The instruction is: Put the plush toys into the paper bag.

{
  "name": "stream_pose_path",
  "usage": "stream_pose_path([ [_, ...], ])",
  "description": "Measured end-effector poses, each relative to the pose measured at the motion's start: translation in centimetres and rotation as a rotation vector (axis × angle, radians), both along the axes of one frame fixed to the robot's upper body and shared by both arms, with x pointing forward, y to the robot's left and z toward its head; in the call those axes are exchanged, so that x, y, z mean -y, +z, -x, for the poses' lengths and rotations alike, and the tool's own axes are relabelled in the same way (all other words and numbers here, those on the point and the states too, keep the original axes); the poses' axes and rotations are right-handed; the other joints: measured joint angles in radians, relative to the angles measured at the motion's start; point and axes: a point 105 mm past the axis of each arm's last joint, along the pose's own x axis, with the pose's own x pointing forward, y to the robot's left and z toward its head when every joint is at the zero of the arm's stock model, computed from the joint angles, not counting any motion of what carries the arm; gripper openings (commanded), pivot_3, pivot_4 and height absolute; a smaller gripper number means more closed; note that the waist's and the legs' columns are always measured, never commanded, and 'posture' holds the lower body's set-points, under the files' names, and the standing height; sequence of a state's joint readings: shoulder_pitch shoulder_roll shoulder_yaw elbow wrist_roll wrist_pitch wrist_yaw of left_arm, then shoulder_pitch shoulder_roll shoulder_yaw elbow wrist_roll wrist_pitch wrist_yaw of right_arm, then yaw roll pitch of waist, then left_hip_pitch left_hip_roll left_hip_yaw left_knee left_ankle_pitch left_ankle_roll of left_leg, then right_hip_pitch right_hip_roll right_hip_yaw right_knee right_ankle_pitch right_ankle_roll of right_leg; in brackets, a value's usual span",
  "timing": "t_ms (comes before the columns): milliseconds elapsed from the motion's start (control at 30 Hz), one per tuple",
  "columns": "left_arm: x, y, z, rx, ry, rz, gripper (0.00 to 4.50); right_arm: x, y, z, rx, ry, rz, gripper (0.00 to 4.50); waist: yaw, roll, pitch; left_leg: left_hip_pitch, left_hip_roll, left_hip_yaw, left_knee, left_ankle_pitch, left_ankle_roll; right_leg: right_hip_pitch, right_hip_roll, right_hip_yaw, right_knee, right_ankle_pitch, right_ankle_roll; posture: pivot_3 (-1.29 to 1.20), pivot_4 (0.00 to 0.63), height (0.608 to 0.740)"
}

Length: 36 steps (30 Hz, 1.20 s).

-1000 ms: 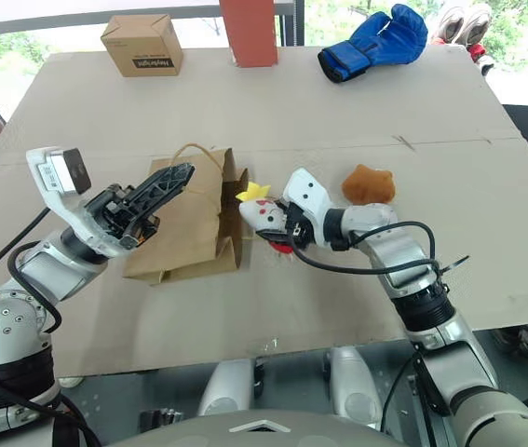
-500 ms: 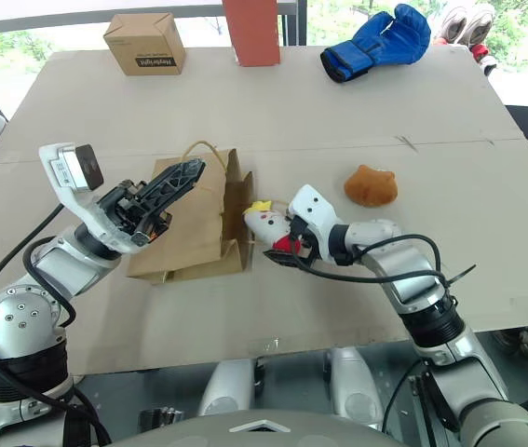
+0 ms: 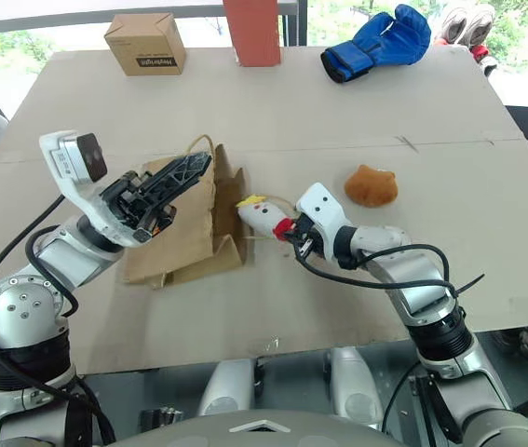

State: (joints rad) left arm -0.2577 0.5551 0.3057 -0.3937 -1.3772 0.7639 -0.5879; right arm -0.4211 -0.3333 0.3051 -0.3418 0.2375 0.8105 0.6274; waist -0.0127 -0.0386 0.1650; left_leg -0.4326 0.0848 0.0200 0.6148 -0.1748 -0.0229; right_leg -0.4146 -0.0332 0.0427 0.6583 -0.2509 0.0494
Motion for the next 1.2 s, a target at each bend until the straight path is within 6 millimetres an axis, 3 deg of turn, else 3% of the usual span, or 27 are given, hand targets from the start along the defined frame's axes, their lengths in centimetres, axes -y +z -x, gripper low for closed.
stream_pose_path([
  [267, 1.3, 1.4, -0.7, 0.046, -0.079, 0.007, 0.00, 0.3, 1.6, -0.5, 0.133, 0.031, 0.004, 0.04, 0.000, 0.000, 0.000, 0.000, 0.000, 0.000, 0.000, 0.000, 0.000, 0.000, 0.000, 0.000, 0.000, 0.000, 0.000, 0.00, 0.150, 0.740],
  [367, 3.0, 3.4, -1.1, 0.109, -0.149, 0.043, 0.00, 4.2, 4.5, -0.8, 0.218, 0.019, 0.049, 0.04, 0.013, 0.001, 0.002, -0.002, -0.002, -0.001, 0.002, 0.000, 0.000, 0.001, 0.000, 0.001, -0.001, 0.000, 0.001, 0.00, 0.150, 0.740],
  [467, 2.9, 3.6, -1.0, 0.123, -0.149, 0.038, 0.00, 8.5, 7.7, -0.6, 0.313, -0.024, 0.143, 0.04, 0.011, 0.002, 0.002, -0.001, -0.004, 0.000, 0.001, 0.000, 0.001, 0.002, 0.000, 0.004, -0.002, 0.000, 0.001, 0.00, 0.150, 0.740],
  [633, 2.4, 1.6, -1.0, 0.138, -0.103, -0.054, 0.00, 10.7, 9.0, 0.2, 0.346, -0.010, 0.236, 0.04, -0.008, 0.002, 0.003, 0.001, -0.003, -0.001, -0.003, 0.000, 0.001, 0.001, 0.002, 0.005, -0.001, -0.001, 0.001, 0.00, 0.150, 0.740],
  [867, 1.5, -0.9, 0.0, 0.138, -0.084, -0.129, 0.00, 10.1, 10.3, 1.0, 0.410, 0.086, 0.251, 0.04, -0.002, 0.002, 0.003, 0.000, -0.003, 0.000, 0.000, 0.000, 0.001, 0.001, 0.000, 0.005, -0.002, -0.001, 0.002, 0.00, 0.150, 0.740],
  [1200, 1.7, -0.7, 0.9, 0.170, -0.079, -0.122, 0.00, 9.0, 11.6, 1.6, 0.570, 0.397, 0.453, 0.04, -0.003, 0.003, 0.004, 0.000, -0.004, 0.000, 0.000, 0.000, 0.001, 0.001, 0.000, 0.006, -0.002, -0.001, 0.003, 0.00, 0.150, 0.740],
])
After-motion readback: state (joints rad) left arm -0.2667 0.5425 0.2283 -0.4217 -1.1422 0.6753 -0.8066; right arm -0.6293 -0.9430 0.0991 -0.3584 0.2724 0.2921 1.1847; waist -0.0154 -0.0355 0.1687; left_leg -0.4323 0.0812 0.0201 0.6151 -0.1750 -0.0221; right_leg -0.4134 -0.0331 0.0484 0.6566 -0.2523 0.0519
